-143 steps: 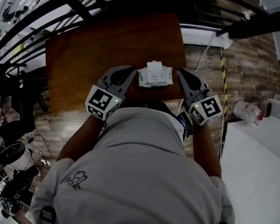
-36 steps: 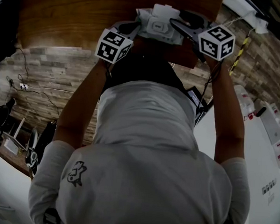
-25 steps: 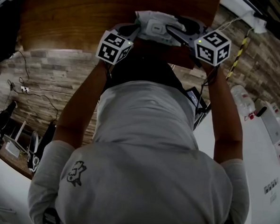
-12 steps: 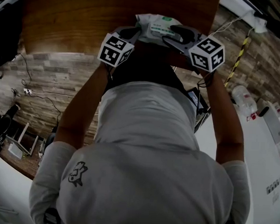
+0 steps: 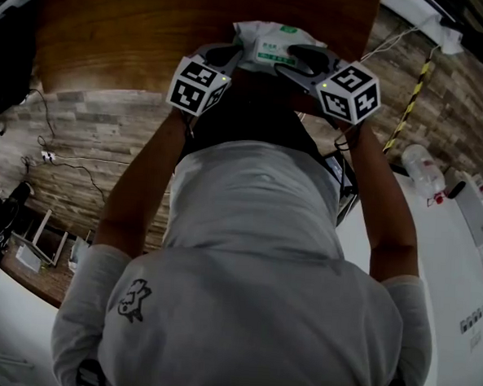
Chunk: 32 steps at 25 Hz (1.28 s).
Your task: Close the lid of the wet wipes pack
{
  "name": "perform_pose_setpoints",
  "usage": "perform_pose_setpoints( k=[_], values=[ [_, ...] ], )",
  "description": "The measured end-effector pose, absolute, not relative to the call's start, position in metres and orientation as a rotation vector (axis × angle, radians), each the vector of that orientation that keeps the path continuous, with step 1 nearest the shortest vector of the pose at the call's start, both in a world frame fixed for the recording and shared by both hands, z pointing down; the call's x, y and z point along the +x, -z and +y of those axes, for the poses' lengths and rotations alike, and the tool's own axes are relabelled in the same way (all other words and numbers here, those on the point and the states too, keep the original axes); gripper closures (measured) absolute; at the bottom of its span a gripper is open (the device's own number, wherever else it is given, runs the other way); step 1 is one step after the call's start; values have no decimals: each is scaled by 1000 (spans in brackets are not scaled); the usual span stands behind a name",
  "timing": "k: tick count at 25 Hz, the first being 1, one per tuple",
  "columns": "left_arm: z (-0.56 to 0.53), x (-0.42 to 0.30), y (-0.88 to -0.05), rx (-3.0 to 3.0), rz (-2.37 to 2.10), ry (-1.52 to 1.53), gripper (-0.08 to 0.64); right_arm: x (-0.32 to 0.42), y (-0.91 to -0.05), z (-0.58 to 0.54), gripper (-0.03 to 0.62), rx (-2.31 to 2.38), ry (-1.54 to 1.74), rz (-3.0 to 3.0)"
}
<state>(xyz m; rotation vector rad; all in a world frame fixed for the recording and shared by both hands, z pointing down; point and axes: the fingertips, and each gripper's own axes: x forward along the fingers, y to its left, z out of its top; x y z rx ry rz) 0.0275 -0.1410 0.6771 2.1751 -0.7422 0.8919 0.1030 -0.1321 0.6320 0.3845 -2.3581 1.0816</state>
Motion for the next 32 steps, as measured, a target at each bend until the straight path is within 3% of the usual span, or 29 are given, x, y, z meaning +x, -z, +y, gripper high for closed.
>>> perform_pose_setpoints(
  k=[32],
  values=[
    [-141,28,-678,2200,-735,-881,548,99,-657,-132,391,585,-733,-2180]
  ],
)
